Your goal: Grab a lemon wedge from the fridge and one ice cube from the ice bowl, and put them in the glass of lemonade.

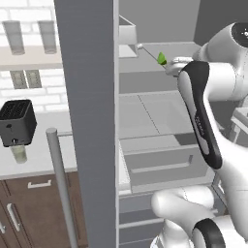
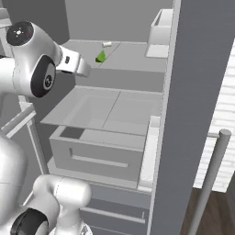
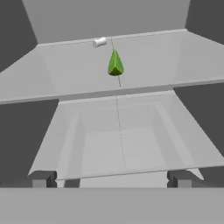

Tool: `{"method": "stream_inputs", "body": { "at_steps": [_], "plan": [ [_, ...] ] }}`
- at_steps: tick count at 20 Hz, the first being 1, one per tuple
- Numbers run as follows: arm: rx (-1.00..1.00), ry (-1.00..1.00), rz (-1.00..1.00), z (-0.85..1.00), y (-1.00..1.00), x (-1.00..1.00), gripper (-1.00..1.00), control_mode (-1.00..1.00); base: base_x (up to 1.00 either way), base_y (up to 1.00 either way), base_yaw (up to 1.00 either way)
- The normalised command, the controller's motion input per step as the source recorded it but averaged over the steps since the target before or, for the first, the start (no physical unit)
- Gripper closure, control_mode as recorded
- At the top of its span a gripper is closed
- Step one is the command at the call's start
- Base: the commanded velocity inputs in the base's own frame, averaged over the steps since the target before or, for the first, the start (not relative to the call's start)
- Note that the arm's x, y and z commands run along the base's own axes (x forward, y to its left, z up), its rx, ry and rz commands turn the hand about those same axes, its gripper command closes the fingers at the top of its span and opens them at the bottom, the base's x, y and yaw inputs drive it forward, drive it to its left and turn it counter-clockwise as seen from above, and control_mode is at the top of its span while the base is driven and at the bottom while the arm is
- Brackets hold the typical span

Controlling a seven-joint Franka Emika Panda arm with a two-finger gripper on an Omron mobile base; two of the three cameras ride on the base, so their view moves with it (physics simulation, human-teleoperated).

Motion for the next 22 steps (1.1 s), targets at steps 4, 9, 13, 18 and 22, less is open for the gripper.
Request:
{"method": "stream_inputs", "body": {
  "at_steps": [4, 9, 13, 18, 22],
  "plan": [
    [0.04, 0.04, -0.01, 0.0, -0.35, 0.7, -1.0, -1.0, 0.0, 0.0, 0.0],
    [0.04, 0.03, 0.0, 0.01, -0.16, 0.55, -1.0, -1.0, 0.0, 0.0, 0.0],
    [0.0, 0.0, 0.0, 0.0, 0.0, 0.39, -1.0, -1.0, 0.0, 0.0, 0.0],
    [0.0, 0.0, 0.0, 0.0, 0.0, 0.42, -1.0, -1.0, 0.0, 0.0, 0.0],
    [0.0, 0.02, 0.0, -0.06, 0.01, 0.46, -1.0, -1.0, 0.0, 0.0, 0.0]
  ]
}}
